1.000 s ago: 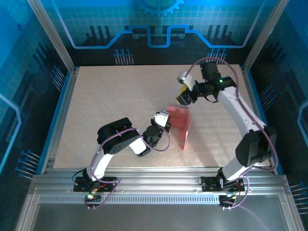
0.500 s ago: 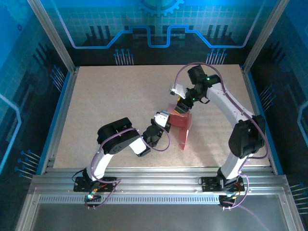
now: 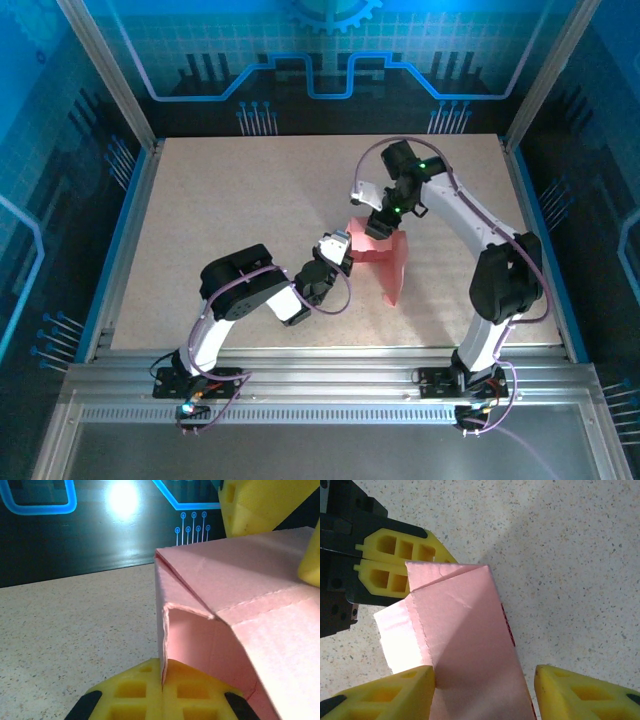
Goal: Fold the paper box
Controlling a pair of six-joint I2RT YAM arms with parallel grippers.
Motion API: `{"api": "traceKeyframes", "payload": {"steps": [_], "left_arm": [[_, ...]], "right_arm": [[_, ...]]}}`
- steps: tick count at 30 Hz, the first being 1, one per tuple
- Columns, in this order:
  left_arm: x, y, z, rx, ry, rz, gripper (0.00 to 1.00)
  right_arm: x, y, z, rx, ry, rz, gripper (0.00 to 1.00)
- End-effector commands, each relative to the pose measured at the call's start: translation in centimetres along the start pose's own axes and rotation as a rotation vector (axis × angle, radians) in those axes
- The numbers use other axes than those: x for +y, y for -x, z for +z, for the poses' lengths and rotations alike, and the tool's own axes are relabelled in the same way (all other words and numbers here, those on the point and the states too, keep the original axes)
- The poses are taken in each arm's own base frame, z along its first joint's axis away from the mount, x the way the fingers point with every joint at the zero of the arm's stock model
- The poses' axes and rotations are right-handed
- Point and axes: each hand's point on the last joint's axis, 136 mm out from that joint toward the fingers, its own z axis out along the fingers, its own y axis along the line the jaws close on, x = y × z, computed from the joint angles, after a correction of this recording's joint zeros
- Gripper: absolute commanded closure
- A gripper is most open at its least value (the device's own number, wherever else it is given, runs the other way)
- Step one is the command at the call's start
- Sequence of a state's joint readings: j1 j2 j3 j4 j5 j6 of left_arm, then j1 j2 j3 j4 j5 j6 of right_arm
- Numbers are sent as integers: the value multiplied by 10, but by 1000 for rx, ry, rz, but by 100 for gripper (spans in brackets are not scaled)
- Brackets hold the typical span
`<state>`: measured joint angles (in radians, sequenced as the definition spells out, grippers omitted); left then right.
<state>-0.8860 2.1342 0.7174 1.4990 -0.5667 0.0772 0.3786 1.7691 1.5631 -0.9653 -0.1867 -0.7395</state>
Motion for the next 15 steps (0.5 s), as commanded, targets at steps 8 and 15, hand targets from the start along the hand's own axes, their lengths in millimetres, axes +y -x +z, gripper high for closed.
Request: {"api": "traceKeyframes", "payload": {"steps": [8,15], "left_arm": [[-10,-34,-2,136,-62,38,100],[-9,-34,-1,138,-60,39,100]], "right_arm": [[9,2,3,-22,-96,-190,47],[-2,34,-32,-235,-156,-69,46]]}}
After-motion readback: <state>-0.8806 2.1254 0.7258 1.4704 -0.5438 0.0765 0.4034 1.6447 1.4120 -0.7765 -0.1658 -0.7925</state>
